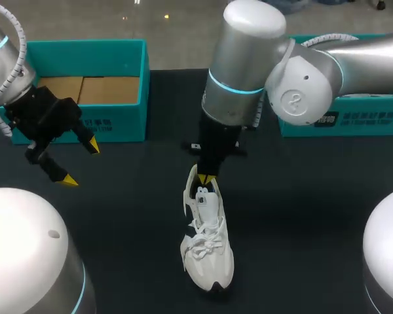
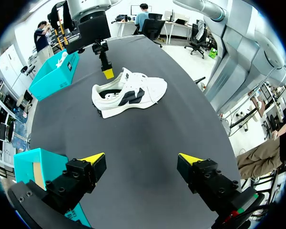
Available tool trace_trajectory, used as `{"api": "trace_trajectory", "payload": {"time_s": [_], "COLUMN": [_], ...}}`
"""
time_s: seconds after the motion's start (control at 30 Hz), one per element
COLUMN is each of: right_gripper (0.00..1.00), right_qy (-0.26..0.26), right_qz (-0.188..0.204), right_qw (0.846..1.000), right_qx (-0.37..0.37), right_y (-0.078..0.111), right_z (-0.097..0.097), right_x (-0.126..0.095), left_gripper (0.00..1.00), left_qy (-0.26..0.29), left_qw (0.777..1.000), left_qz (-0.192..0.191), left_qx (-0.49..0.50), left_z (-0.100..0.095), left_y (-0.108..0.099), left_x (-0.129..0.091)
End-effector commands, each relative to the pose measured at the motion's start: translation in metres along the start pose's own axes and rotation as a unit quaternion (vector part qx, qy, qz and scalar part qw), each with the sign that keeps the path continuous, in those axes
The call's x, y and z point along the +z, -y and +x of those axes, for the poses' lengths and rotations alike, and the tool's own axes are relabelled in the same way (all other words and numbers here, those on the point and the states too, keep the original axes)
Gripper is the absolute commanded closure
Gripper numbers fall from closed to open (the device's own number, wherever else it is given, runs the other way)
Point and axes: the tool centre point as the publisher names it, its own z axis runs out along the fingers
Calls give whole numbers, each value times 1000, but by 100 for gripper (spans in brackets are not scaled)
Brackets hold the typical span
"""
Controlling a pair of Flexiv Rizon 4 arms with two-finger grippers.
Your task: Take the shoe out of the shoebox, open the shoe tongue, remove and reinsert the insole, then place the shoe into the shoebox
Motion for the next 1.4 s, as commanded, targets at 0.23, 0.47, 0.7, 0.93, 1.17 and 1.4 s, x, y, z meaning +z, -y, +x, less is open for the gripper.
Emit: {"api": "trace_trajectory", "payload": {"time_s": [0.23, 0.47, 0.7, 0.93, 1.17, 1.4], "right_gripper": [100, 100, 100, 100, 100, 100], "right_qy": [12, 28, 33, 29, 31, 57], "right_qz": [-16, -27, -15, -3, -11, -24], "right_qw": [1000, 999, 999, 1000, 999, 998], "right_qx": [10, 22, 29, 10, 15, 10], "right_y": [-7, -18, -28, -30, -23, -15], "right_z": [0, -18, -32, -16, -5, 4], "right_x": [46, 83, 128, 141, 103, 50], "left_gripper": [0, 0, 0, 0, 0, 0], "left_qy": [0, 0, 0, 0, 0, 0], "left_qw": [1000, 1000, 1000, 1000, 1000, 1000], "left_qz": [-1, -1, -1, -1, -1, -1], "left_qx": [0, 0, 0, 0, 0, 0], "left_z": [0, 0, 0, 0, 0, 0], "left_y": [0, 0, 0, 0, 0, 0], "left_x": [0, 0, 0, 0, 0, 0]}}
